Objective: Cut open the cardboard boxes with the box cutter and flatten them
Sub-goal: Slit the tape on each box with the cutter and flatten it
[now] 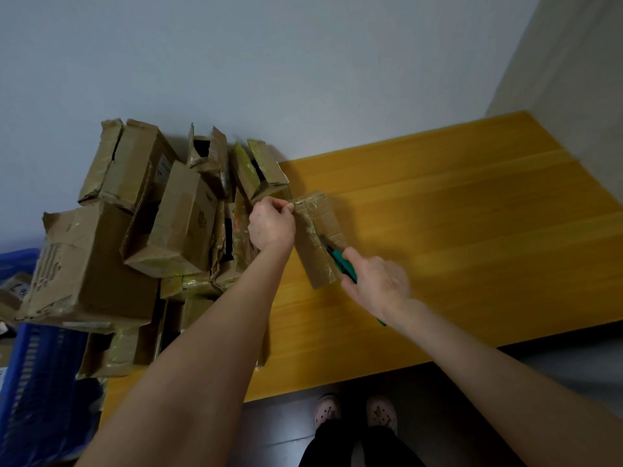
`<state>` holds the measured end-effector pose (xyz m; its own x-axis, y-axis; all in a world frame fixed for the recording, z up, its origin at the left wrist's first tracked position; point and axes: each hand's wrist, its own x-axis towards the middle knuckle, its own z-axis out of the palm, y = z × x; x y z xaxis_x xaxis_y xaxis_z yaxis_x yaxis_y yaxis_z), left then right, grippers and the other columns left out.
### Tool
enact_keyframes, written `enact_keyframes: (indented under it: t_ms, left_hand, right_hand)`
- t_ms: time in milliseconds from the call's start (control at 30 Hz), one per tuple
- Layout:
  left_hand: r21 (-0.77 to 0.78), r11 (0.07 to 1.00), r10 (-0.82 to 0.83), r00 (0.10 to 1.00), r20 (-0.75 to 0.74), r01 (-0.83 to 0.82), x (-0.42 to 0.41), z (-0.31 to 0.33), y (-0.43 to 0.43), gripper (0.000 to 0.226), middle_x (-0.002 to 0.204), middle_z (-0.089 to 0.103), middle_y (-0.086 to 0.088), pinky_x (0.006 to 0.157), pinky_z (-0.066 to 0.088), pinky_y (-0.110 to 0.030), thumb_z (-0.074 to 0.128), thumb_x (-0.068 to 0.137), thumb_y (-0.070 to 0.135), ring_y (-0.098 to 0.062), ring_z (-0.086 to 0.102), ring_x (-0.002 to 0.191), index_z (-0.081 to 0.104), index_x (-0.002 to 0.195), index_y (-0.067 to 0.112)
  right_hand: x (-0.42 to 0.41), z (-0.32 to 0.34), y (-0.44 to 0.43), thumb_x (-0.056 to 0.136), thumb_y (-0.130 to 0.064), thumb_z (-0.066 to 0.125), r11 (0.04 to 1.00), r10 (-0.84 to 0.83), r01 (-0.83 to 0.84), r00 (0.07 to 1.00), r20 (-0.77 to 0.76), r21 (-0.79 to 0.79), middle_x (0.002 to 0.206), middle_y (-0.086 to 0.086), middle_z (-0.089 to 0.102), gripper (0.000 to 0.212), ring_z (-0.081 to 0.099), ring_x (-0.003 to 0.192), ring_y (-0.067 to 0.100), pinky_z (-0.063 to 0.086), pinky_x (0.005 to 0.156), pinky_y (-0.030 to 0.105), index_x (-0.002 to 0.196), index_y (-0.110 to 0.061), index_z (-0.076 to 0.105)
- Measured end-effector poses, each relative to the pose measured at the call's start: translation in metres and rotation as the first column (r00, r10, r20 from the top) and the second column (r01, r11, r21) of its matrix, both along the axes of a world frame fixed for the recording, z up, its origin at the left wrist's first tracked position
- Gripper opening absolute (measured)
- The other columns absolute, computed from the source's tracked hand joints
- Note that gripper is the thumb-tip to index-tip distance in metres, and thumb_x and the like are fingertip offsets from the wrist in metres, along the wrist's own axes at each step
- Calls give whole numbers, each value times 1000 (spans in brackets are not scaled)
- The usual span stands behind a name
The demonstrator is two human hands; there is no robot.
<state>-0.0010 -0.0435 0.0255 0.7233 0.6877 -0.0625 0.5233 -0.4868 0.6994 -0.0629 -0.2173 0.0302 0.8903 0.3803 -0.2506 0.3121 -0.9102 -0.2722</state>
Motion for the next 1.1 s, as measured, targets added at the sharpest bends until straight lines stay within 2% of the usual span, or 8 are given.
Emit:
enact_keyframes:
  t_ms: [200,400,600,833,933,967,1033,1100]
  left_hand:
    - [14,1000,-6,1000,-1,6,1,0,0,8,100,67,4,70,43,-29,62,94,27,-16,62,94,66,94,21]
    - [23,1000,1,1000,-14,0,1,-2,5,7,98,66,5,71,44,-29,63,93,28,-14,60,90,66,93,22]
    - [-25,999,40,998,-38,-41,-1,-10,14,9,97,67,5,69,41,-28,63,93,27,-11,57,86,68,97,20]
    - [-45,998,47,997,-59,-50,-5,-13,20,11,97,63,5,73,44,-30,63,93,26,-13,56,88,67,100,18]
    - [-30,998,55,997,-62,-57,3,-4,41,15,103,67,-1,80,52,-34,63,93,26,-19,63,95,67,104,17]
    - [-9,999,31,996,-81,-32,7,1,47,16,103,68,-3,81,53,-36,63,93,26,-20,64,95,68,105,16]
    - [30,999,-16,994,-106,19,13,8,53,18,100,68,-3,79,55,-38,63,93,27,-22,65,93,69,105,15]
    - [48,997,-52,992,-119,58,11,7,48,17,97,68,-3,78,57,-39,62,93,28,-22,66,89,69,103,16]
  right_hand:
    - [-3,-8,-1,100,-31,42,996,25,-28,999,-40,-82,91,5,64,23,62,71,25,51,59,34,122,-22,40]
    - [-15,-21,-4,101,-30,38,985,26,-30,999,-29,-172,76,2,55,23,52,61,23,43,53,30,122,-23,36]
    - [-26,-26,-13,100,-31,38,989,46,-48,999,-19,-143,102,4,61,26,63,78,27,48,61,35,124,-23,33]
    - [-35,-36,-34,100,-32,39,976,71,-70,997,-4,-206,106,2,56,29,63,81,26,51,65,34,127,-26,33]
    - [-48,-46,-64,100,-33,41,961,16,-47,993,-114,-273,104,-1,58,33,62,78,19,53,64,29,132,-28,32]
    - [-50,-50,-74,100,-35,43,968,-39,3,989,-140,-249,101,-3,59,34,62,77,17,54,62,27,131,-27,33]
    - [-42,-50,-78,98,-36,47,975,-221,222,963,-152,-14,88,-4,60,34,61,67,14,50,52,25,129,-26,37]
    - [-21,-46,-64,99,-33,50,828,-394,452,890,-230,333,83,-1,61,31,60,64,17,47,50,28,127,-22,42]
